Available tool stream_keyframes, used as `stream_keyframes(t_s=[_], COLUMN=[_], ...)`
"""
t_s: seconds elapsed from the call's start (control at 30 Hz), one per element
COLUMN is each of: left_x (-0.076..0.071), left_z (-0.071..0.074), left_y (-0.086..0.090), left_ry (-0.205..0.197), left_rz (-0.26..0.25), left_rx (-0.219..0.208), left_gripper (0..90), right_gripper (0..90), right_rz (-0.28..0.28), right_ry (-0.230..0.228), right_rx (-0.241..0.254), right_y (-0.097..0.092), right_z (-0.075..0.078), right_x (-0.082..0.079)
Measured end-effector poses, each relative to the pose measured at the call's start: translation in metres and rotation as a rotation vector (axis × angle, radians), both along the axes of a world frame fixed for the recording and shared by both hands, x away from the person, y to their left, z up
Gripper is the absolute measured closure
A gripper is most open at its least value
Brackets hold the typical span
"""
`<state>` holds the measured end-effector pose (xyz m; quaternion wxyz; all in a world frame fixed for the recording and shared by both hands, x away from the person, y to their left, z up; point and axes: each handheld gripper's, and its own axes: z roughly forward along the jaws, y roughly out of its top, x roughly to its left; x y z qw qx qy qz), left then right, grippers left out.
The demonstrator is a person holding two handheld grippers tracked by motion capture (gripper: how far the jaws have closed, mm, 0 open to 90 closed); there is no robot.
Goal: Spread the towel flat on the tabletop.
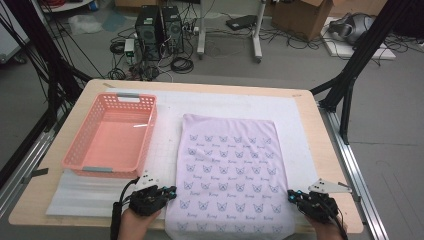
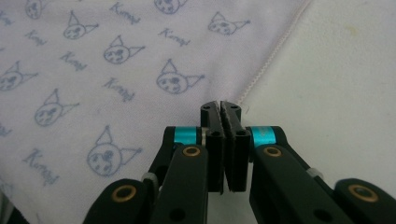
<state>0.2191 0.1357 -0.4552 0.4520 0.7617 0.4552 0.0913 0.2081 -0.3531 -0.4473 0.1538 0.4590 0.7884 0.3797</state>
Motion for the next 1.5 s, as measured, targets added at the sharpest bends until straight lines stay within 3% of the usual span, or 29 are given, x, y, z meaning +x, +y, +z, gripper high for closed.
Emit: stream_keyframes(t_s=[0.2, 0.33, 0.4, 0.47, 0.57, 0.7, 0.83, 1.03, 1.23, 1.43, 1.5], left_x=[-0.009, -0.016, -0.017, -0.013, -0.005, 0.007, 0.015, 0.030, 0.048, 0.062, 0.064], left_z=[0.001, 0.001, 0.002, 0.004, 0.007, 0.006, 0.006, 0.007, 0.006, 0.006, 0.007], left_y=[0.010, 0.012, 0.011, 0.009, 0.004, 0.000, -0.003, -0.007, -0.010, -0.015, -0.015], left_ry=[0.029, 0.031, -0.002, -0.057, -0.113, -0.150, -0.180, -0.173, -0.150, -0.154, -0.162], left_rz=[0.009, -0.013, -0.022, -0.029, -0.041, -0.045, -0.086, -0.086, -0.069, -0.072, -0.072], left_rx=[-0.022, -0.021, -0.010, -0.013, -0.011, -0.003, -0.002, -0.007, -0.021, -0.027, -0.047], left_gripper=[88.2, 87.4, 77.7, 61.3, 54.5, 51.2, 57.8, 58.4, 55.8, 55.7, 53.3], right_gripper=[89.2, 88.5, 80.5, 72.7, 68.4, 66.0, 69.2, 71.0, 73.9, 76.8, 70.6], right_rz=[-0.023, 0.014, 0.018, -0.006, -0.027, -0.029, -0.020, -0.001, 0.012, 0.026, 0.019], right_ry=[0.023, 0.042, 0.033, 0.004, -0.030, -0.052, -0.096, -0.100, -0.076, -0.052, -0.054], right_rx=[0.001, -0.012, -0.006, 0.020, 0.038, 0.019, -0.007, -0.004, -0.004, -0.035, -0.036], right_y=[-0.019, -0.017, -0.017, -0.017, -0.014, -0.005, 0.002, 0.004, 0.004, 0.004, 0.001], right_z=[0.004, 0.005, 0.006, 0.008, 0.009, 0.007, 0.006, 0.006, 0.004, -0.001, 0.001], right_x=[-0.009, -0.013, -0.014, -0.012, -0.007, 0.000, 0.007, 0.017, 0.032, 0.047, 0.048])
